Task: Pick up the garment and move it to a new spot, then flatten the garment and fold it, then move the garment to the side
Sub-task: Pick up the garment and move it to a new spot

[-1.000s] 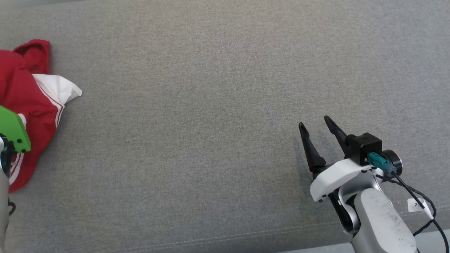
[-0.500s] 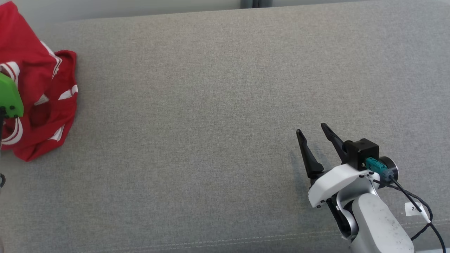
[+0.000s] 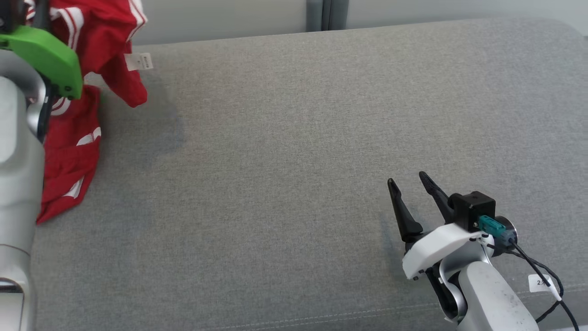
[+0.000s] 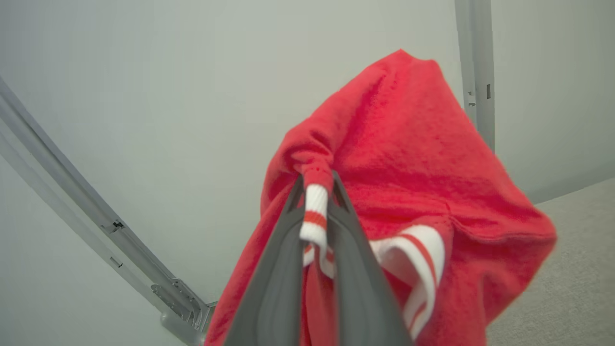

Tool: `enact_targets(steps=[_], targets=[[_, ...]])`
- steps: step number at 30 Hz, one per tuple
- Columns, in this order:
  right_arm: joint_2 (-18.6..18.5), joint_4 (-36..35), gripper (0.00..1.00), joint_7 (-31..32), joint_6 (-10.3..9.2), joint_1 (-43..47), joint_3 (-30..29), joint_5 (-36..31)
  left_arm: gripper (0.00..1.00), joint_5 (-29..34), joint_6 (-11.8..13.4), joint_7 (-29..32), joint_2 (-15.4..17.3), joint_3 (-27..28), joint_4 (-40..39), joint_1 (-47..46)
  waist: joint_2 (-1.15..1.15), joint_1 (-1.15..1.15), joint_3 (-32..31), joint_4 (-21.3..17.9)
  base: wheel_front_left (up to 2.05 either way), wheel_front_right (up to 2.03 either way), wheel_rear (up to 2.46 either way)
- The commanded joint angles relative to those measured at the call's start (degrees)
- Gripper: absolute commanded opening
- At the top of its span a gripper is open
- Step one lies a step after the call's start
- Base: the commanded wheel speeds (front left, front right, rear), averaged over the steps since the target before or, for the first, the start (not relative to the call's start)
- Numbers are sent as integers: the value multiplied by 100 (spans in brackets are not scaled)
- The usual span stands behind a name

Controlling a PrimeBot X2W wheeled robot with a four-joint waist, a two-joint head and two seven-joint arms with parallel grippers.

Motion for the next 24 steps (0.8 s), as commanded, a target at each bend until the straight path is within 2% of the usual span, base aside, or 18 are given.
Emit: enact_targets(steps=[1,13,24], targets=[[-23,13,100,-32,0,28,-8,49,0,11,-18,-18,-20,-17,-63,-103,0,0,-52,-88,0,0,0],[-22,147,100,-150,0,-3,-46,127,0,-338,-77,483,-750,-912,-1753,607,0,0,-159,-674,0,0,0],[-20,239,100,-244,0,-96,-58,196,0,-694,-74,921,-1075,-1508,-3412,1267,0,0,-6,-1321,0,0,0]])
